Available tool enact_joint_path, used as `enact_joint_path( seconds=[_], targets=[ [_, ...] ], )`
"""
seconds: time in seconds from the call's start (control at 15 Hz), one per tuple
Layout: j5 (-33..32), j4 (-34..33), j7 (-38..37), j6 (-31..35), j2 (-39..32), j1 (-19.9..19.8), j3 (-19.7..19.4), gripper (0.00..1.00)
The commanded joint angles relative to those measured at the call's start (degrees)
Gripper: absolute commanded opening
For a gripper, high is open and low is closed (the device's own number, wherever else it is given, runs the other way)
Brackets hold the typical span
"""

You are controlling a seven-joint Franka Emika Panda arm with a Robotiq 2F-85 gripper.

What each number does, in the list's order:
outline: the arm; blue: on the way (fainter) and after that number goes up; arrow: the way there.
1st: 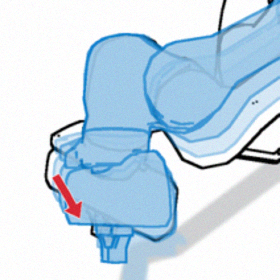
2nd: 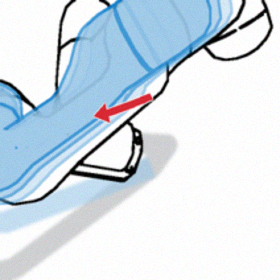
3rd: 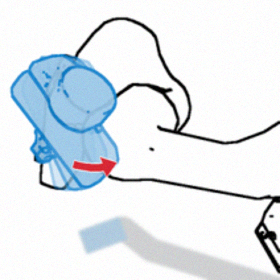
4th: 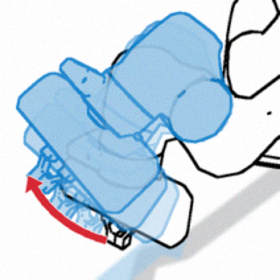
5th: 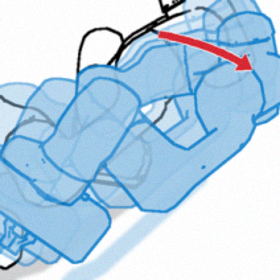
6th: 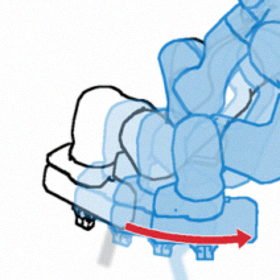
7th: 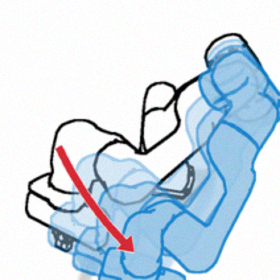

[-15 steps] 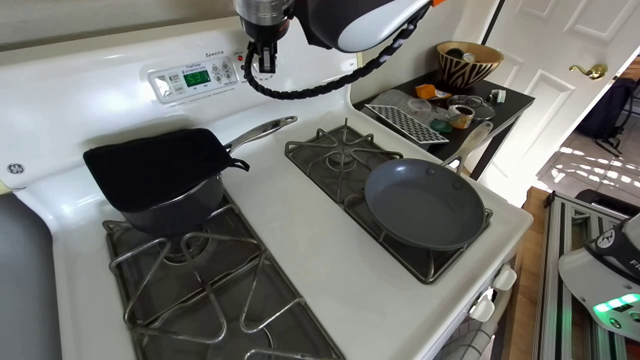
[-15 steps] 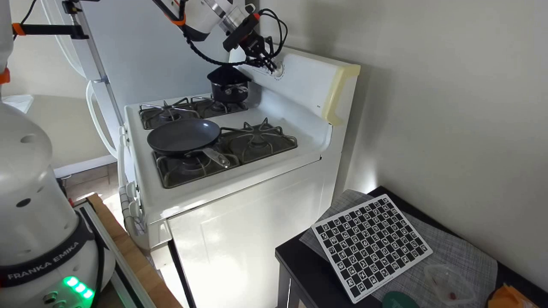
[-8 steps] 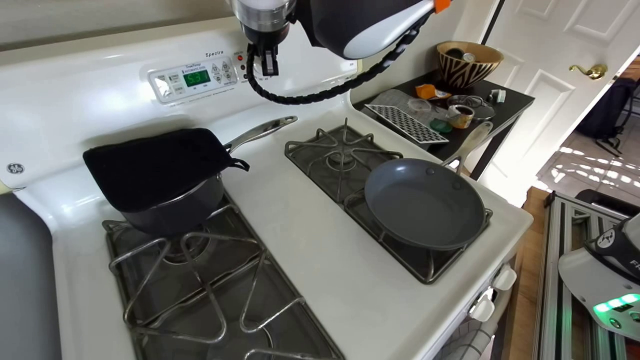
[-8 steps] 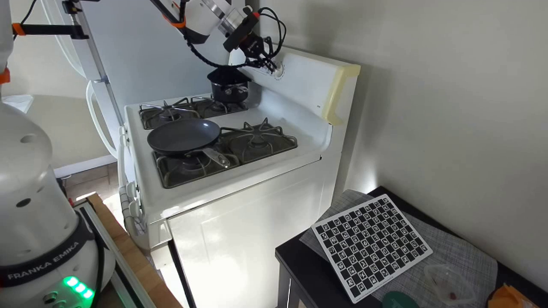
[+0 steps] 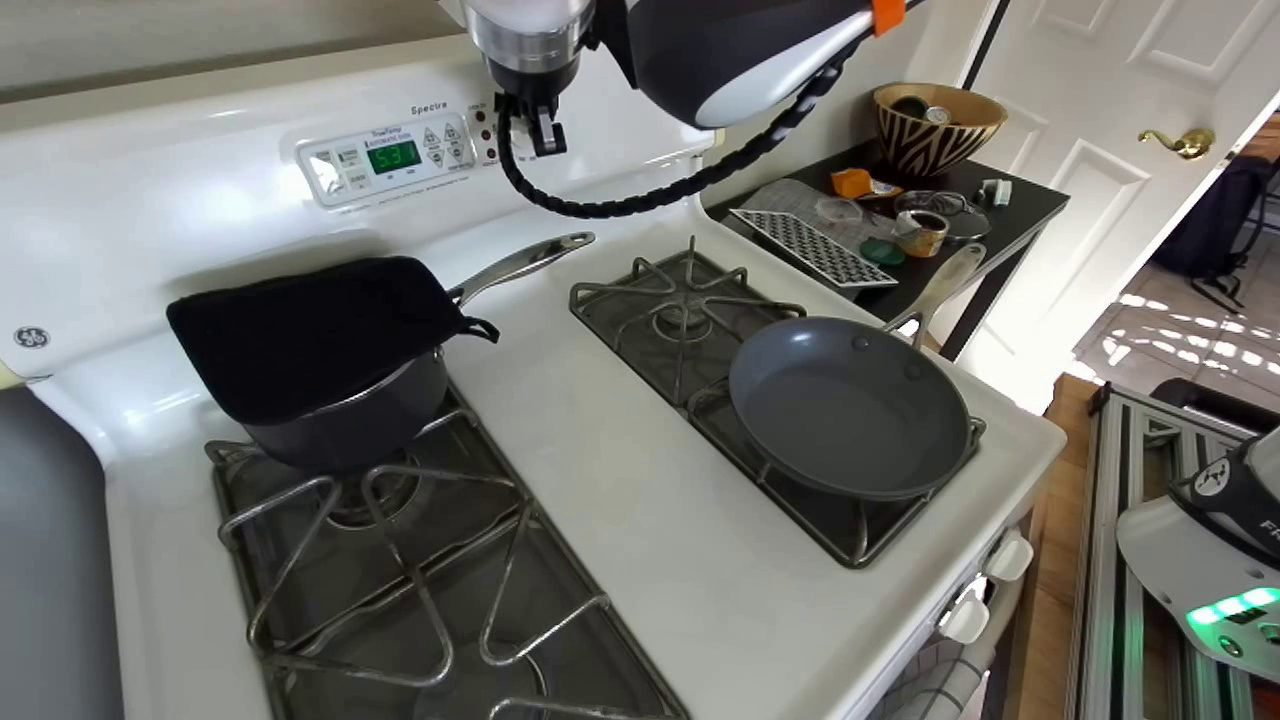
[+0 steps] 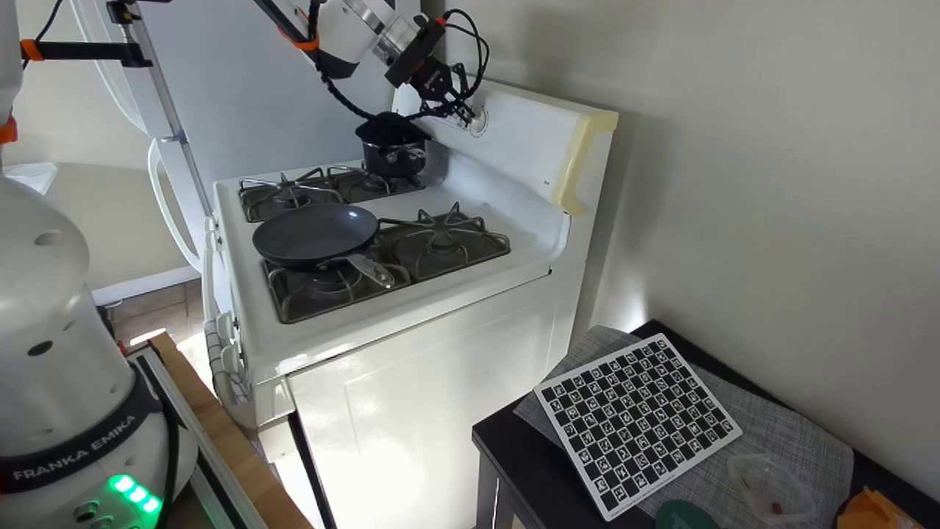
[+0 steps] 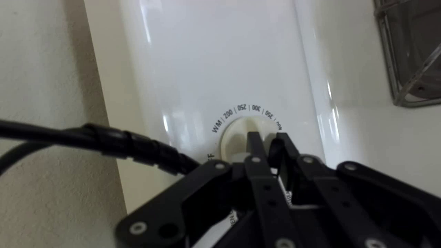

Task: Turn the stove on the switch to the left

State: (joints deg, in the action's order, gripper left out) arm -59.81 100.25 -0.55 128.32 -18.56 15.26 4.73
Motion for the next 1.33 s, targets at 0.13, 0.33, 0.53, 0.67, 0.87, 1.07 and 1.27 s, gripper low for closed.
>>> enact_joint_path(
  seconds=[0.13,0.33,0.53,0.67,0.87,1.07,1.27],
  targets=[
    [-3.1,0.6,2.7,1.7,-1.6,-1.7,0.7,0.02],
    [-3.3,0.6,3.0,1.4,-1.5,-1.7,0.8,0.02],
    [-3.4,0.6,3.4,1.2,-1.6,-1.9,0.9,0.38],
    [-3.4,0.7,3.7,1.0,-1.5,-1.9,1.0,0.55],
    [-2.5,1.1,3.8,0.6,-0.7,-1.7,1.6,0.77],
    [-2.2,1.0,4.2,0.0,-0.1,-1.5,2.1,1.0],
    [-2.1,0.4,4.4,-0.3,0.2,-1.3,2.3,1.0]
  ],
)
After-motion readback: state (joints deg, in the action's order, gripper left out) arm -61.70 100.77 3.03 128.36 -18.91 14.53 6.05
